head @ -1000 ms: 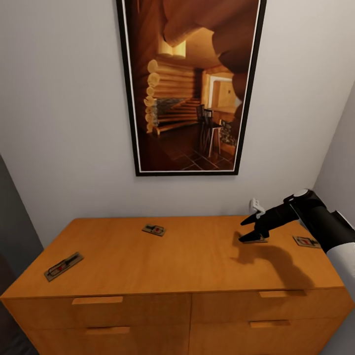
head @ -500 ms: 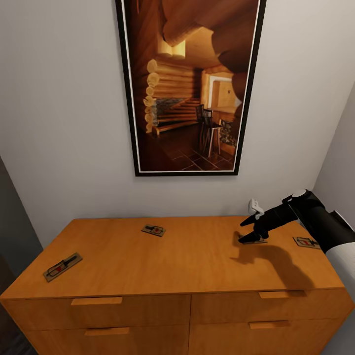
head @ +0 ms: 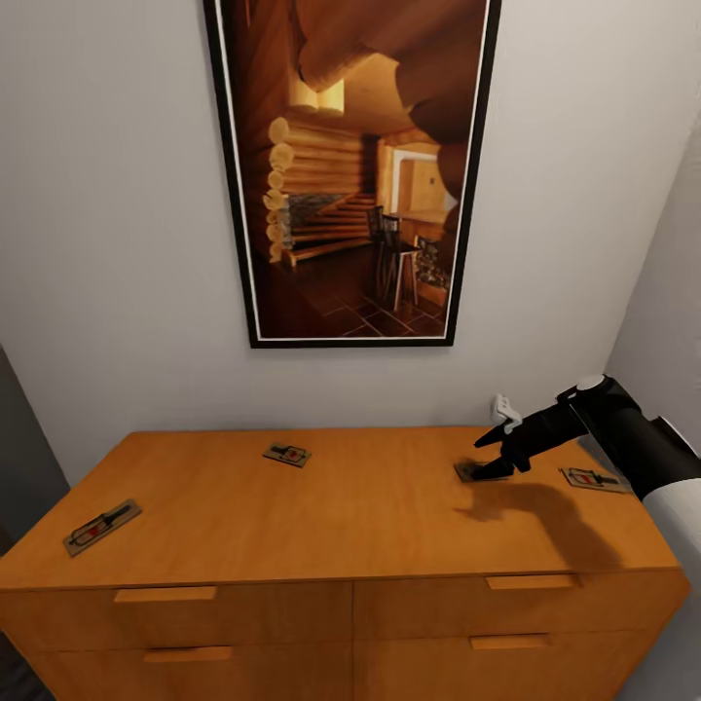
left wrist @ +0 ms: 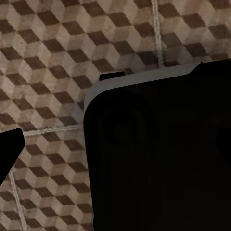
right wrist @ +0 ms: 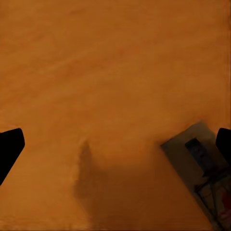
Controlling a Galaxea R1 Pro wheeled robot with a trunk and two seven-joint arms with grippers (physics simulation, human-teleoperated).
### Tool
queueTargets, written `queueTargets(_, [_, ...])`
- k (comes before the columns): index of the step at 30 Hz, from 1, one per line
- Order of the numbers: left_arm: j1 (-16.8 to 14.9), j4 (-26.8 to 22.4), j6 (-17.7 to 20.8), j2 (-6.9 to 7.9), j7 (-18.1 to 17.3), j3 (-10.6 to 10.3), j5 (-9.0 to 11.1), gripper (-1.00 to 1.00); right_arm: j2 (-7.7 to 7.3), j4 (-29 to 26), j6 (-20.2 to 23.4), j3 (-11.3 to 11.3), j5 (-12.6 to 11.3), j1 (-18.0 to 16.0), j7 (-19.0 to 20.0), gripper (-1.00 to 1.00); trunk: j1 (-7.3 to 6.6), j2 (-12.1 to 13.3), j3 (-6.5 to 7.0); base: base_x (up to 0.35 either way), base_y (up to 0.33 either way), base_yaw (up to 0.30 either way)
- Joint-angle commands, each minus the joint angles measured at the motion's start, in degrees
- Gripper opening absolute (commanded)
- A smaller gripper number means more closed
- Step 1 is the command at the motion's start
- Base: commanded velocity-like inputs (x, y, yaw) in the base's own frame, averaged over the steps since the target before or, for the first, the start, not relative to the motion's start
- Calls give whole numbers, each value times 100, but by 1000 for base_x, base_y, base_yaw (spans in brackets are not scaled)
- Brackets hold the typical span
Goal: Take the four mousetraps from the cabinet in the bathroom and place them on the bathroom floor. Make sure all four end up on the same floor surface, and ensure that at least two of them are either under or directly next to the same bathroom sink.
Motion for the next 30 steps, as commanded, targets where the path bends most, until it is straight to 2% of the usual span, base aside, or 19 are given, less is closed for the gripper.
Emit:
queueTargets(1, [-11, 27, -43, -2, 37, -47, -2, 100, -5, -6, 60, 8, 20, -3, 23, 100, 0, -3, -6, 0, -188, 0])
queueTargets(9, [-11, 27, -43, -2, 37, -47, 2, 100, -5, 17, 59, 8, 20, -3, 22, 100, 0, -3, -6, 0, -78, 0])
queueTargets(30, [-11, 30, -43, -7, 36, -47, 0, 100, -2, 185, 34, 8, 20, -3, -18, 100, 0, -3, -6, 3, -5, 0])
